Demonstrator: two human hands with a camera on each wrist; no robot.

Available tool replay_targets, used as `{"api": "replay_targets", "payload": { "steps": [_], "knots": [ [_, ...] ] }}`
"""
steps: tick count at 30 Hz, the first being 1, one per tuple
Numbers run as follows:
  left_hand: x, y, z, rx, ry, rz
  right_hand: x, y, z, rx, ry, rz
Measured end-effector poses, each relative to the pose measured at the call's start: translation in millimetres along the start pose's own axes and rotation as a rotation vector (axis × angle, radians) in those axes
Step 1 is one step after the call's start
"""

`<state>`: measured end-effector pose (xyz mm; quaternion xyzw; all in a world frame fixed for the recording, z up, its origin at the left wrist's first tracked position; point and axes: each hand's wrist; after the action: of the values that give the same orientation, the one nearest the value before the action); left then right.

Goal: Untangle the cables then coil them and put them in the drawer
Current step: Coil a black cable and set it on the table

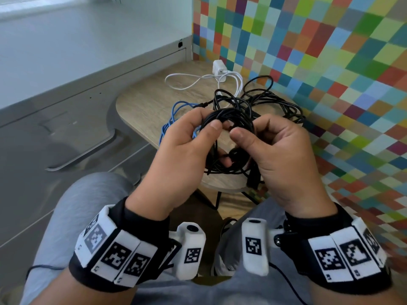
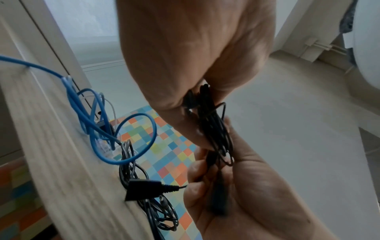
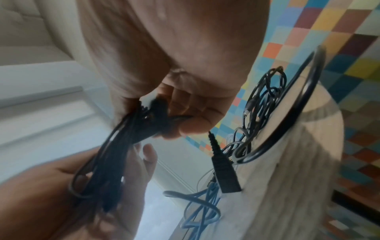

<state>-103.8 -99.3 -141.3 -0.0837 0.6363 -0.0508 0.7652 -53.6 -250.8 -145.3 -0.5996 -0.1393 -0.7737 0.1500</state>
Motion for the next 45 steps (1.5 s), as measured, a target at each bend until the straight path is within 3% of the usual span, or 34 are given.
{"api": "replay_targets", "payload": {
  "steps": [7,19,33,41,45],
  "knots": [
    [-3.5,8.7,3.5,-0.101,0.002,-0.058,-3.8,8.6,3.9,0.042,-0.010,0.027],
    [-8.6,17.7,5.7,-0.153,-0.042,-0.039,-10.1,16.3,5.0,0.144,-0.135,0.004],
    [-11.9,17.5,2.3,-0.069,0.011,-0.047,-9.6,11.2,2.3,0.213,-0.090,0.064],
    [-13.7,16.3,5.2,-0.140,0.024,-0.119,-8.8,7.1,1.0,0.260,-0.048,0.134],
    [-10.8,15.4,5.5,-0.149,0.048,-0.182,-6.0,-3.3,0.6,0.189,-0.012,0.083]
  ]
}}
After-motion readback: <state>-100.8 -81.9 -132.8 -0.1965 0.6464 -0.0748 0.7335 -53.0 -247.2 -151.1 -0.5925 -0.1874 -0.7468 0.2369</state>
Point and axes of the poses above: each hand's wrist, its own z-axis towards the middle knuckle, its own y-axis out of the back of the hand, x = y × z, and after that the axes turned 7 degrees about x, right-handed
